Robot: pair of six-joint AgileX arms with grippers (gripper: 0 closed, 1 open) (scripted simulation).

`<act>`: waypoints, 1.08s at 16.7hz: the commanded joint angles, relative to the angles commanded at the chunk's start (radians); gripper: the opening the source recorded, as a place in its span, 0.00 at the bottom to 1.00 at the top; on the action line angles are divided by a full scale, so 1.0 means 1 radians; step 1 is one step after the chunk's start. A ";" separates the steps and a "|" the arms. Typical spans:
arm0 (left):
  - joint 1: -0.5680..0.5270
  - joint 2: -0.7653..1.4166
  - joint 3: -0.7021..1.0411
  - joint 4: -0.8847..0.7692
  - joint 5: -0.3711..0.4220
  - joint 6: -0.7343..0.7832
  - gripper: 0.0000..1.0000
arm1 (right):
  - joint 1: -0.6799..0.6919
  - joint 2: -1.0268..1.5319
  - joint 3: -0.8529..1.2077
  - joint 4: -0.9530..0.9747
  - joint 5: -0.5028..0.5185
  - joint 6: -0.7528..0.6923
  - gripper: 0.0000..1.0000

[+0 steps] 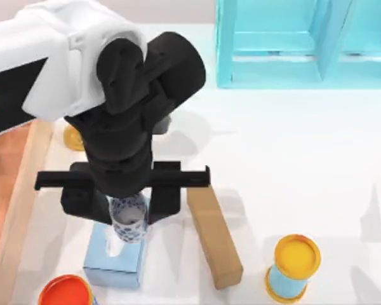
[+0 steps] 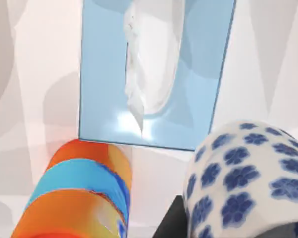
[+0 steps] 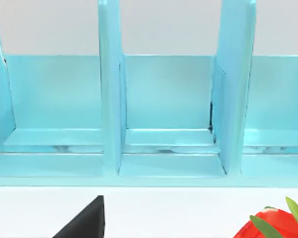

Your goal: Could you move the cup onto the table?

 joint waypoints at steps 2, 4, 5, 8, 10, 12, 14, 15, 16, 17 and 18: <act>-0.165 0.021 0.017 0.003 0.000 -0.165 0.00 | 0.000 0.000 0.000 0.000 0.000 0.000 1.00; -0.290 0.035 0.024 0.010 0.000 -0.289 0.00 | 0.000 0.000 0.000 0.000 0.000 0.000 1.00; -0.338 0.039 0.025 0.015 0.000 -0.337 0.00 | 0.000 0.000 0.000 0.000 0.000 0.000 1.00; -0.417 0.043 0.024 0.026 0.000 -0.415 0.00 | 0.000 0.000 0.000 0.000 0.000 0.000 1.00; -0.421 0.043 0.024 0.027 0.000 -0.419 0.00 | 0.000 0.000 0.000 0.000 0.000 0.000 1.00; -0.421 0.043 0.024 0.027 0.000 -0.419 0.00 | 0.000 0.000 0.000 0.000 0.000 0.000 1.00; -0.417 0.040 0.019 0.029 0.000 -0.416 0.00 | 0.000 0.000 0.000 0.000 0.000 0.000 1.00; -0.417 0.043 0.006 0.042 0.000 -0.416 0.00 | 0.000 0.000 0.000 0.000 0.000 0.000 1.00; -0.417 0.048 -0.014 0.064 0.000 -0.416 0.00 | 0.000 0.000 0.000 0.000 0.000 0.000 1.00; -0.417 0.053 -0.038 0.095 0.000 -0.415 0.00 | 0.000 0.000 0.000 0.000 0.000 0.000 1.00; -0.417 0.059 -0.065 0.132 0.000 -0.415 0.00 | 0.000 0.000 0.000 0.000 0.000 0.000 1.00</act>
